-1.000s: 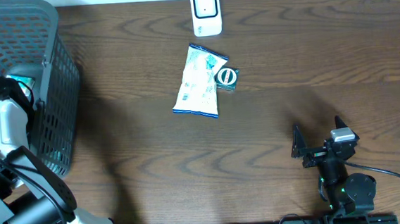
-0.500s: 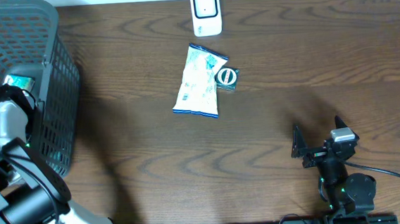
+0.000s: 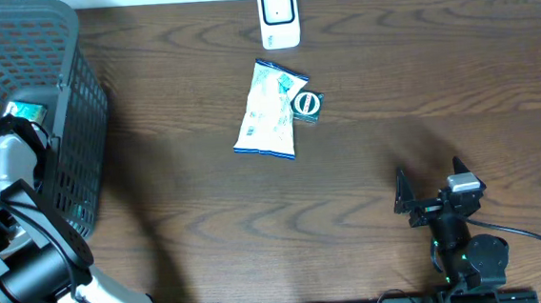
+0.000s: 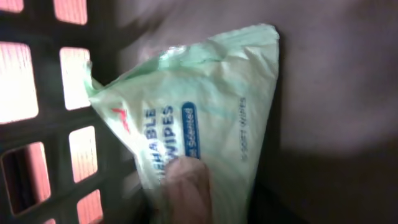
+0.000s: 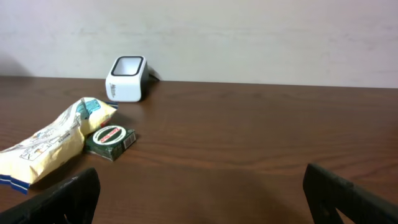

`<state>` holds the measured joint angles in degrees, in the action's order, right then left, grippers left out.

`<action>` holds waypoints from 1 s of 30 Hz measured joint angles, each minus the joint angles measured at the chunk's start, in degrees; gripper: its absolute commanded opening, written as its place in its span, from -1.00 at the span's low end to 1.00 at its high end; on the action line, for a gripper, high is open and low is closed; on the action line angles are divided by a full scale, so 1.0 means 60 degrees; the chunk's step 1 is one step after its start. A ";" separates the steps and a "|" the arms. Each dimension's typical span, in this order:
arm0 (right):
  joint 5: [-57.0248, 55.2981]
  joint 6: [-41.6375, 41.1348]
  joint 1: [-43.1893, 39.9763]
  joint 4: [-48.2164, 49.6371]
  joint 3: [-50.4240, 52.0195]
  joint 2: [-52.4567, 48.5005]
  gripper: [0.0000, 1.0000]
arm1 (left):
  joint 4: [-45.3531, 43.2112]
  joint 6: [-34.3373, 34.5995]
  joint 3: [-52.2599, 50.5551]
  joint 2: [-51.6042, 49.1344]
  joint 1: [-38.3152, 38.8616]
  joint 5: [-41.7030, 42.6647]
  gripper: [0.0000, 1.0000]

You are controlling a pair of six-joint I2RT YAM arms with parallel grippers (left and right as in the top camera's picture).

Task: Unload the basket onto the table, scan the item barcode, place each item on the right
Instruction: 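Reach the left gripper into the basket and grasp the green wipes pack, then carry the wipes pack to the scanner and release it left of the bag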

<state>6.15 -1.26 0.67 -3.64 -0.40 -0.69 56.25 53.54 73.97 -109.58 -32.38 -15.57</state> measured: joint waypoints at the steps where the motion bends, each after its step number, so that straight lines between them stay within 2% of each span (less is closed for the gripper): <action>1: 0.0000 0.0000 0.0000 0.0000 0.0000 0.0000 0.99 | 0.0007 0.0058 0.0000 0.0084 -0.0007 0.0033 -0.60; 3: 0.0000 -0.0004 0.0000 0.0000 0.0000 0.0000 0.99 | 0.0007 0.0073 0.0000 0.0561 -0.0018 0.0062 -0.63; 5: 0.0000 -0.0004 0.0000 0.0000 0.0000 0.0000 0.99 | -0.0004 0.0040 0.0000 0.1235 -0.0018 0.0080 -0.78; 13: 0.0000 -0.0004 0.0000 0.0000 0.0000 0.0000 0.99 | -0.0958 0.0080 0.0069 0.5592 -0.0025 0.0197 -0.80; 18: 0.0000 -0.0004 0.0000 0.0000 0.0000 0.0000 0.98 | -0.1916 0.0113 0.0131 0.8007 -0.0033 0.1406 -0.85; 24: 0.0000 0.0000 0.0000 0.0000 0.0000 0.0000 0.99 | -0.2419 0.0113 0.0142 0.9107 0.0481 0.3311 -0.85; 27: 0.0000 0.0000 0.0000 0.0000 0.0000 0.0000 0.99 | -0.2503 0.0044 0.0142 0.9143 0.1253 0.3770 -0.85; 30: 0.0000 0.0000 0.0000 0.0000 0.0000 0.0000 0.99 | -0.2743 -0.0492 0.0142 0.8961 0.2047 0.3974 -0.85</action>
<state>6.15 -1.26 0.67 -3.64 -0.40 -0.69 39.79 50.59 74.83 -55.81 -20.10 8.27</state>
